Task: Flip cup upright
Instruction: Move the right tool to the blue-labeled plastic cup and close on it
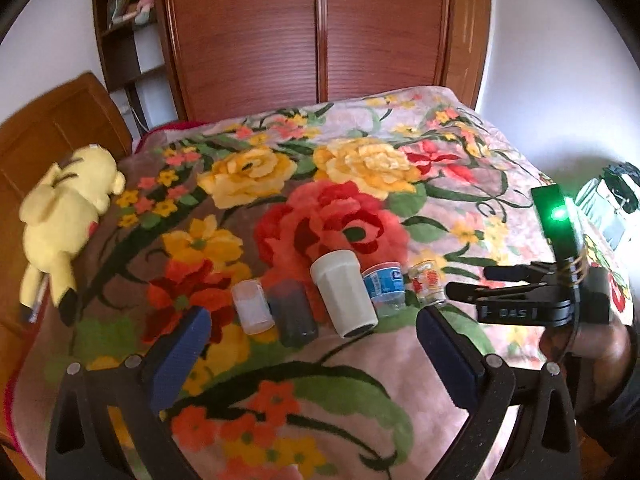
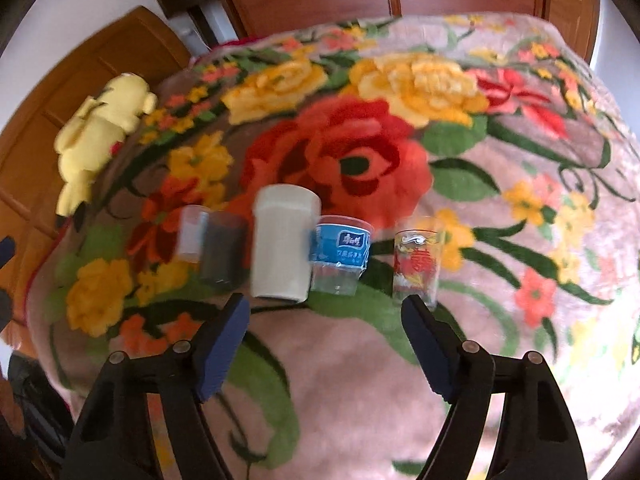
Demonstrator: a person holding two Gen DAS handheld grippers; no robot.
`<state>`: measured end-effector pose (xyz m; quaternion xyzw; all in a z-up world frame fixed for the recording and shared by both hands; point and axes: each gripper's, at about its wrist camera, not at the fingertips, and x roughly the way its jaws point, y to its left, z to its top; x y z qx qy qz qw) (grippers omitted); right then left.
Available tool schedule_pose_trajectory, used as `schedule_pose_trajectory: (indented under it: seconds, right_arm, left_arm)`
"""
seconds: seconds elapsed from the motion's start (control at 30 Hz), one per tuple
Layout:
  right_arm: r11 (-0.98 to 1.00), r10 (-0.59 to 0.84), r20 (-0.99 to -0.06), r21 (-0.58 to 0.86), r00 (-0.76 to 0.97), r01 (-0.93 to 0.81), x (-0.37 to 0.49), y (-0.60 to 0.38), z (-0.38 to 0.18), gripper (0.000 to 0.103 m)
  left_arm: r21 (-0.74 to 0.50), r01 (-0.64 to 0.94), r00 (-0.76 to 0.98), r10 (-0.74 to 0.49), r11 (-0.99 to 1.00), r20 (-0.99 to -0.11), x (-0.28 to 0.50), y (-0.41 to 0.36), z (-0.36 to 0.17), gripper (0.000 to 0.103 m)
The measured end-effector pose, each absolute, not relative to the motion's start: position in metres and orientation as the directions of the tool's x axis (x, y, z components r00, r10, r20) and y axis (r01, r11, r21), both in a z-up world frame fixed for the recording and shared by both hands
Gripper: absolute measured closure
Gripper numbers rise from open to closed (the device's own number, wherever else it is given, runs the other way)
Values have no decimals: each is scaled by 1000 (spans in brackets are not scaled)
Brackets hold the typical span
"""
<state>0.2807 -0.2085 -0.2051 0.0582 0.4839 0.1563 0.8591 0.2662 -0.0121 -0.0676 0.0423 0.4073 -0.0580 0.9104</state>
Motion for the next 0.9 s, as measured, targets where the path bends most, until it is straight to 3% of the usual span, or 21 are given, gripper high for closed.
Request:
schedule_pose_trajectory:
  seconds: [0.23, 0.63, 0.7, 0.9]
  right_arm:
    - [948, 317, -860, 282, 401, -145, 341, -186, -253, 25]
    - [978, 210, -913, 202, 351, -61, 377, -178, -269, 27]
    - [978, 210, -916, 200, 341, -67, 382, -176, -271, 42]
    - [971, 239, -912, 220, 334, -94, 392, -170, -269, 53]
  left_arm:
    - [-6, 85, 681, -63, 996, -729, 318, -4, -139, 0]
    - [12, 76, 619, -38, 997, -785, 344, -5, -225, 0]
    - [3, 74, 609, -42, 997, -792, 346, -3, -234, 0]
    - [-12, 81, 582, -57, 997, -811, 341, -3, -252, 0]
